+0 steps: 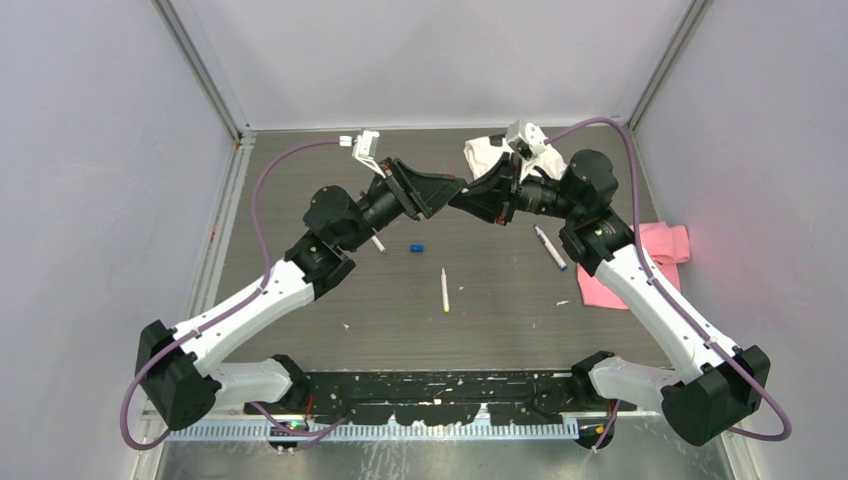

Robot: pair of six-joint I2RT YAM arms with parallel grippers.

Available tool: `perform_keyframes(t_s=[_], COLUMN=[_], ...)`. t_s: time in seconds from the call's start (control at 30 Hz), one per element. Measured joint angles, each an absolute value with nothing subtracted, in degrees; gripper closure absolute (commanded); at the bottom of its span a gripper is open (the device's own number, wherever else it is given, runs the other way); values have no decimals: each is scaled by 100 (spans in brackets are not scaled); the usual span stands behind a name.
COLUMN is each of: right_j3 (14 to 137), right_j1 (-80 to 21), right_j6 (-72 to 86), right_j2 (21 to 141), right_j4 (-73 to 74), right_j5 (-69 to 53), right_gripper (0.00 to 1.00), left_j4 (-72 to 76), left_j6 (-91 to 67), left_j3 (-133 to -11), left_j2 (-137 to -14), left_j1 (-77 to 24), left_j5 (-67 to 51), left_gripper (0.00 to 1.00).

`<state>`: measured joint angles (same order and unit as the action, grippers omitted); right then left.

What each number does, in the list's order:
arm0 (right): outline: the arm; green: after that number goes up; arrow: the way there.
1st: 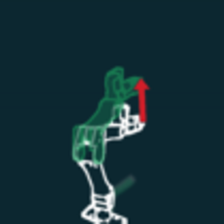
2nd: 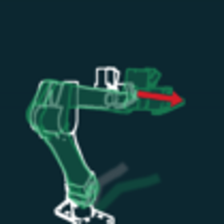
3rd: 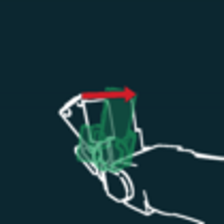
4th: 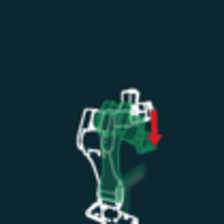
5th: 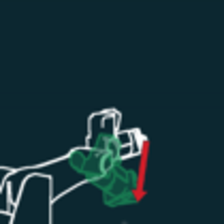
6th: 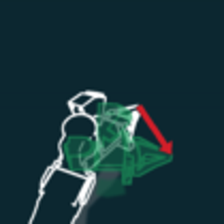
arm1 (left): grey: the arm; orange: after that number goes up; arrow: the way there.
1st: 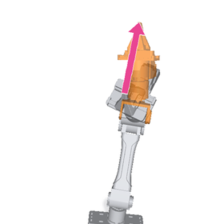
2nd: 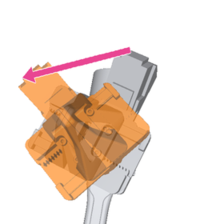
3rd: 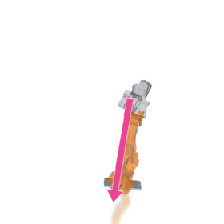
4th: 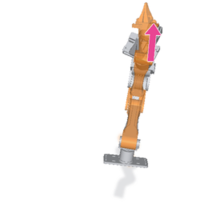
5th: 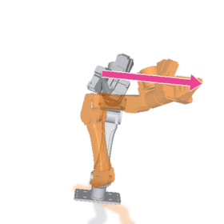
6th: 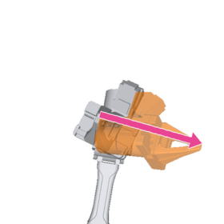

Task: Insert the pens into the pen caps
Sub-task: Press the pen cap onto the pen.

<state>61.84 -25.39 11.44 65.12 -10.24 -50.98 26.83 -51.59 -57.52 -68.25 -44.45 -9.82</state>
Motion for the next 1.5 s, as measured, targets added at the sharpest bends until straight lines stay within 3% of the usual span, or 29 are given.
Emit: perform_keyframes(t_s=[0.17,0.3,0.33,0.6,0.83,1.37,1.5], right_j3=[6184,6184,6187,6263,6442,7006,7091], right_j1=[-2539,-2536,-2536,-2528,-2563,-2593,-2591], right_j6=[1087,1063,1061,976,709,47,-609], right_j2=[6519,6554,6569,6805,7253,7430,7439], right_j4=[-941,-829,-819,-270,899,1739,2338], right_j5=[-5116,-5113,-5109,-5153,-5253,-5256,-5207], right_gripper=[99,99,99,92,71,31,27], left_j4=[2683,2687,2679,3175,3632,3531,3535], left_j6=[-5234,-5286,-5295,-5935,-6652,-7207,-7297], left_j3=[-5747,-5743,-5736,-5162,-4274,-3566,-3533], left_j2=[-6825,-6825,-6827,-6888,-6840,-6766,-6764], left_j1=[-4431,-4429,-4423,-4375,-4375,-4132,-4040], left_j5=[-893,-902,-902,-792,-388,-21,-16], left_gripper=[74,98,99,99,100,99,99])
